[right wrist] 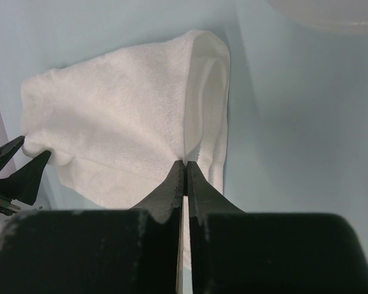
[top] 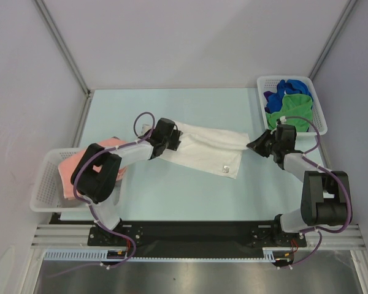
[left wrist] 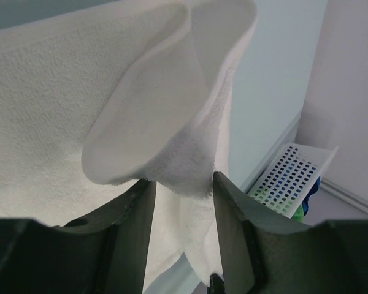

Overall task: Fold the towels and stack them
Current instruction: Fold the towel

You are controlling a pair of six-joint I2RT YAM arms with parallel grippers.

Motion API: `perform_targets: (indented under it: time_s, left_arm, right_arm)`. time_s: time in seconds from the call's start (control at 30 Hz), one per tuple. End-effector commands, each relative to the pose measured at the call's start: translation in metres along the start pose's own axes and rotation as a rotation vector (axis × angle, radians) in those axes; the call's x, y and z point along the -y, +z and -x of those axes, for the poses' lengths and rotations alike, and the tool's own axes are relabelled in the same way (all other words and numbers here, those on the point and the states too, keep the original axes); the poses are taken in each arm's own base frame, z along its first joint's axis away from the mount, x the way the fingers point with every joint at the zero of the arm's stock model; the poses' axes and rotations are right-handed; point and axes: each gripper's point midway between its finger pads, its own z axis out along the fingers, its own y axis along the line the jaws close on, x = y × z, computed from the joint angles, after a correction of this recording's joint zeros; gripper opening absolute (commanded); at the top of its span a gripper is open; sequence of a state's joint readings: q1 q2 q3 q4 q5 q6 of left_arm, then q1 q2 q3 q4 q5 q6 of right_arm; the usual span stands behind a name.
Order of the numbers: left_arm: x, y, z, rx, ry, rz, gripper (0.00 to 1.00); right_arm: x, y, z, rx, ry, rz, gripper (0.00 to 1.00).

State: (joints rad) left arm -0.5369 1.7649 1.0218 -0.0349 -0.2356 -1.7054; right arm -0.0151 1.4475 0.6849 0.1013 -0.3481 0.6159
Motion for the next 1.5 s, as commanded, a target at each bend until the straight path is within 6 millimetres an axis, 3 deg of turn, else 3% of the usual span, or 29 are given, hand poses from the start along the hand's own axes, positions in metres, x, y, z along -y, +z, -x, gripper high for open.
perform_targets:
  time_s: [0.0,0.23,0.47,0.57,0.6,0.67,0.73,0.8,0.83,0.93,0.97,1.0,1.03,1.1,1.17,1.2,1.27,1.3,1.47]
  left_arm:
    - [0.001,0.002,0.009,0.031,-0.026,-0.003,0.47]
    - [0.006,0.002,0.008,0.029,-0.005,-0.02,0.31]
    - [0.035,-0.001,0.016,0.053,0.118,-0.061,0.01]
    - [0.053,0.003,0.02,0.054,0.2,-0.081,0.0]
    - [0.07,0.002,0.019,0.048,0.251,-0.114,0.0]
    - [0.08,0.009,0.026,0.052,0.298,-0.125,0.0]
    - [0.105,0.011,0.035,0.066,0.379,-0.182,0.0]
    - [0.116,0.018,0.042,0.085,0.45,-0.201,0.0]
    - [0.133,0.018,0.047,0.086,0.471,-0.27,0.0]
    - [0.16,0.029,0.053,0.066,0.573,-0.387,0.0]
    - [0.162,0.036,0.054,0.056,0.597,-0.403,0.0]
    - [0.179,0.036,0.057,0.062,0.63,-0.439,0.0]
    - [0.172,0.054,0.06,0.034,0.646,-0.431,0.0]
    - [0.189,0.057,0.057,-0.016,0.672,-0.51,0.0]
    - [0.18,0.078,0.057,-0.08,0.678,-0.511,0.0]
    - [0.191,0.08,0.057,-0.093,0.694,-0.545,0.0]
    - [0.18,0.097,0.054,-0.163,0.705,-0.539,0.0]
    - [0.187,0.097,0.054,-0.168,0.715,-0.568,0.0]
    - [0.179,0.11,0.07,-0.193,0.761,-0.561,0.01]
  right_arm:
    - [-0.014,-0.004,0.019,0.047,-0.03,0.031,0.0]
    - [-0.015,-0.005,0.022,0.052,-0.035,0.031,0.0]
    - [-0.027,-0.007,0.034,0.063,-0.032,0.048,0.0]
    - [-0.037,-0.008,0.046,0.074,-0.03,0.062,0.0]
    - [-0.041,-0.008,0.05,0.079,-0.03,0.068,0.0]
    - [-0.051,-0.007,0.062,0.092,-0.029,0.084,0.0]
    - [-0.057,-0.004,0.069,0.089,-0.024,0.096,0.0]
    - [-0.065,0.002,0.081,0.096,-0.025,0.114,0.0]
    - [-0.068,0.004,0.085,0.099,-0.026,0.12,0.0]
    - [-0.072,0.019,0.094,0.087,-0.018,0.136,0.0]
    - [-0.072,0.023,0.094,0.081,-0.01,0.139,0.0]
    - [-0.069,0.031,0.092,0.059,-0.001,0.138,0.0]
    - [-0.072,0.033,0.096,0.063,-0.003,0.147,0.0]
    - [-0.065,0.043,0.095,0.051,0.005,0.132,0.0]
    - [-0.064,0.048,0.095,0.042,0.013,0.137,0.0]
    - [-0.064,0.05,0.095,0.037,0.015,0.141,0.0]
    - [-0.061,0.057,0.094,0.031,0.023,0.14,0.0]
    - [-0.062,0.058,0.093,0.024,0.025,0.146,0.0]
    - [-0.059,0.067,0.092,0.007,0.027,0.144,0.0]
